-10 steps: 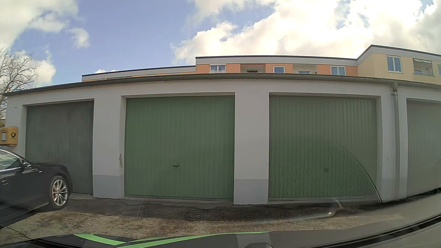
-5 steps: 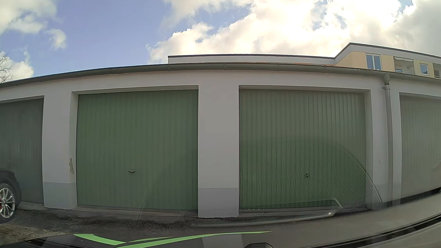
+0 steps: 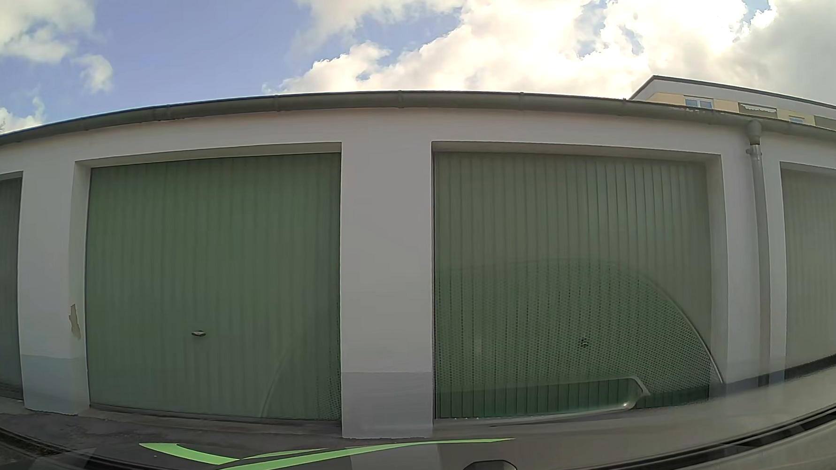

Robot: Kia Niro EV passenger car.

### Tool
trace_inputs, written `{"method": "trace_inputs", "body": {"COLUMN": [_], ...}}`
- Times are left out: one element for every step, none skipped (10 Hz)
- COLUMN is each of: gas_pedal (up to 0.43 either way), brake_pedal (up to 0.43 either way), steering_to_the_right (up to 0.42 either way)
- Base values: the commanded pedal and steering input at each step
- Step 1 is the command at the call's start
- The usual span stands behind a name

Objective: Follow the waypoints while adhering to traffic rules and regulations

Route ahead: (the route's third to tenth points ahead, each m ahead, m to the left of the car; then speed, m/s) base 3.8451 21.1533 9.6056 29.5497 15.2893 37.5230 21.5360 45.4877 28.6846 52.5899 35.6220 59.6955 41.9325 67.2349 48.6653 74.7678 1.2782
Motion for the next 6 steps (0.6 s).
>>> {"method": "trace_inputs", "body": {"gas_pedal": [0.0, 0.0, 0.0, 0.0, 0.0, 0.0], "brake_pedal": [0.22, 0.226, 0.22, 0.22, 0.226, 0.226], "steering_to_the_right": [0.034, 0.02, 0.003, -0.002, -0.002, -0.003]}}
